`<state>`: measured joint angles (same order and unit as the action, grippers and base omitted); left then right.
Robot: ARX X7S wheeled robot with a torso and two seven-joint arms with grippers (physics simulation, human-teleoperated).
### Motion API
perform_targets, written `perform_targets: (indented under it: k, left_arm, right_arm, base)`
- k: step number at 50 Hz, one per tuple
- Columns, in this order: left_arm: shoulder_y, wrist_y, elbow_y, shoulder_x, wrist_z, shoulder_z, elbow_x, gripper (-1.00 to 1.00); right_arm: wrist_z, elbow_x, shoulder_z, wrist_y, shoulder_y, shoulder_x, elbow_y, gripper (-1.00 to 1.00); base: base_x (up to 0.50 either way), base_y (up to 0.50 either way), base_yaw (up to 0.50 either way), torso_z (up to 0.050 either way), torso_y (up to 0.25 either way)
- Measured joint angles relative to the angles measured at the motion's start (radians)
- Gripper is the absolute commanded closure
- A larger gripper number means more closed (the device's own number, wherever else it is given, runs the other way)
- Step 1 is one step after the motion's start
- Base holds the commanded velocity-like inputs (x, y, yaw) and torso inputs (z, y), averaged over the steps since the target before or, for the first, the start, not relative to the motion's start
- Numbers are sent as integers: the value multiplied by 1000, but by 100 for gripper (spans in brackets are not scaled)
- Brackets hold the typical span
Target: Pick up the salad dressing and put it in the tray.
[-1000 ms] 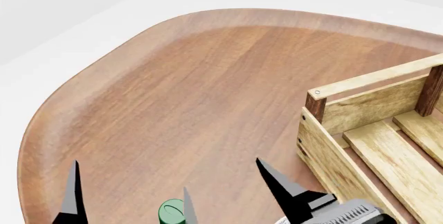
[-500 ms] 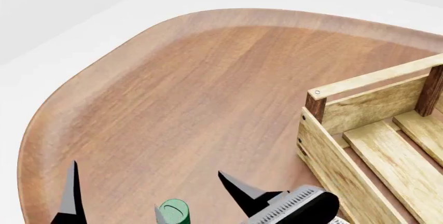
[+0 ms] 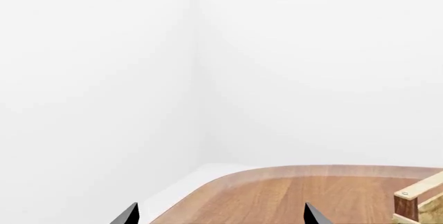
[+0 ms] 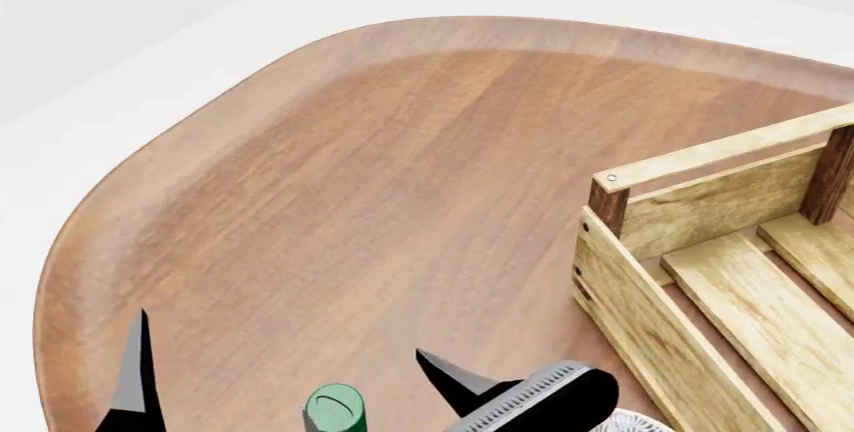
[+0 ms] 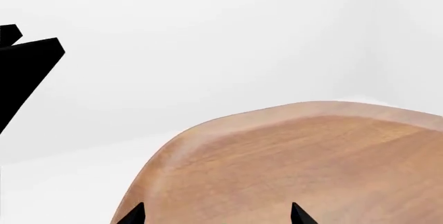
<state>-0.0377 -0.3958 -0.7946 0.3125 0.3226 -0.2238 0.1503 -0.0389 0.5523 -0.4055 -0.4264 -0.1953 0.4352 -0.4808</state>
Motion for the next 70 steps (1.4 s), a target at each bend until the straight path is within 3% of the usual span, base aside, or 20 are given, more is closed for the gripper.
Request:
perform_targets:
  k: [27,70]
  left_arm:
    - [-2,9,4,12,14,-6,12,-100]
    - [2,12,2,31,34,-15,29,-100]
  right_arm:
    - [-67,-1,-59,25,1,-1,49,-100]
    - [-68,-83,-90,95,-63,-62,297,-100]
  base:
    - [0,0,0,0,0]
    - [0,0,0,0,0]
